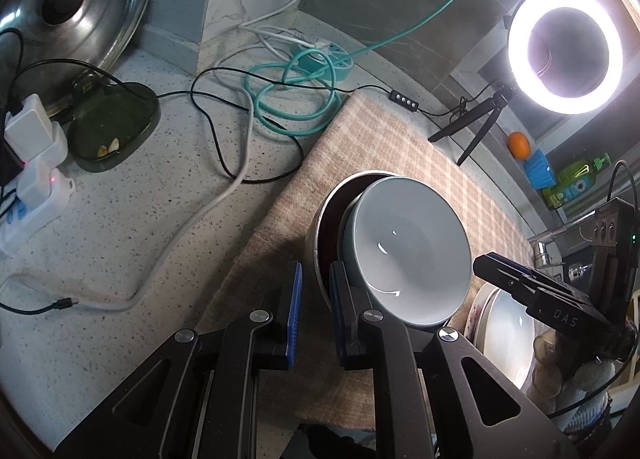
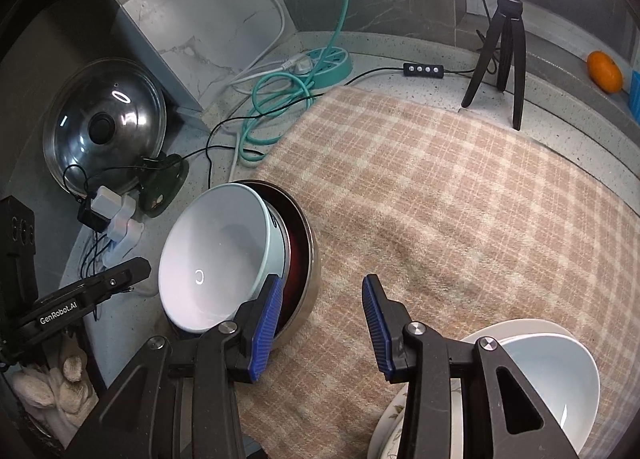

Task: Organize plates and bowls
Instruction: 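Close both tools on the rim of the nested bowl stack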

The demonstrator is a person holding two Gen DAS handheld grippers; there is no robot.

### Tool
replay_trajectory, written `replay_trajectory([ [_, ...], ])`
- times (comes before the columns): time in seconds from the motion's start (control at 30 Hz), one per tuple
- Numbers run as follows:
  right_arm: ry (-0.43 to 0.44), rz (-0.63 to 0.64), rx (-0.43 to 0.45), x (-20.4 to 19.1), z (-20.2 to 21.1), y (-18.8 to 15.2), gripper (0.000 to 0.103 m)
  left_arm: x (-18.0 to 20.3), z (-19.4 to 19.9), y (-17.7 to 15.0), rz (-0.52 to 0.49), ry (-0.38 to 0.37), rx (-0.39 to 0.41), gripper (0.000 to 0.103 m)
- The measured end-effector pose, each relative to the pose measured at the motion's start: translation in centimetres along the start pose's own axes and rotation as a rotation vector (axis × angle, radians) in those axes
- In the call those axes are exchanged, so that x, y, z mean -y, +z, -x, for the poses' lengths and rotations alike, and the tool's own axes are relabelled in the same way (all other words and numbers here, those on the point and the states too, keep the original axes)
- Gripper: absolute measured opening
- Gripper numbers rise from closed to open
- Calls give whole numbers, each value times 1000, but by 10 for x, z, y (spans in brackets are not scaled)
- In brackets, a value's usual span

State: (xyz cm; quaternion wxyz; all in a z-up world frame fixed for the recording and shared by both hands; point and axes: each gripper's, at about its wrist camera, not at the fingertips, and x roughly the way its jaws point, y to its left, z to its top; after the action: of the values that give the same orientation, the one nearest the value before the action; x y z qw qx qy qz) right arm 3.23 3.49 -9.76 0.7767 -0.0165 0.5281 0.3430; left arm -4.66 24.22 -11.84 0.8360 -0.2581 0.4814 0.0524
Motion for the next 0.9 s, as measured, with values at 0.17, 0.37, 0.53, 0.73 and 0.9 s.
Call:
replay_trajectory([
  [0.17,4,-17,-6,1,-2,2,35,-1,-1,0,-6,4,-2,12],
  [0.37,35,-78,-37,10,-8,3,30,0,3,1,-11,-11,12,12],
  [0.53,45,-91,-48,12,-10,4,26,2,-3,2,-23,-3,-3,12],
  [0.73,48,-78,-56,7,-14,4,24,6,-13,1,-46,7,-28,12],
  [0.9,43,-65,-65,4,-19,3,21,3,-19,1,-33,7,-44,12],
])
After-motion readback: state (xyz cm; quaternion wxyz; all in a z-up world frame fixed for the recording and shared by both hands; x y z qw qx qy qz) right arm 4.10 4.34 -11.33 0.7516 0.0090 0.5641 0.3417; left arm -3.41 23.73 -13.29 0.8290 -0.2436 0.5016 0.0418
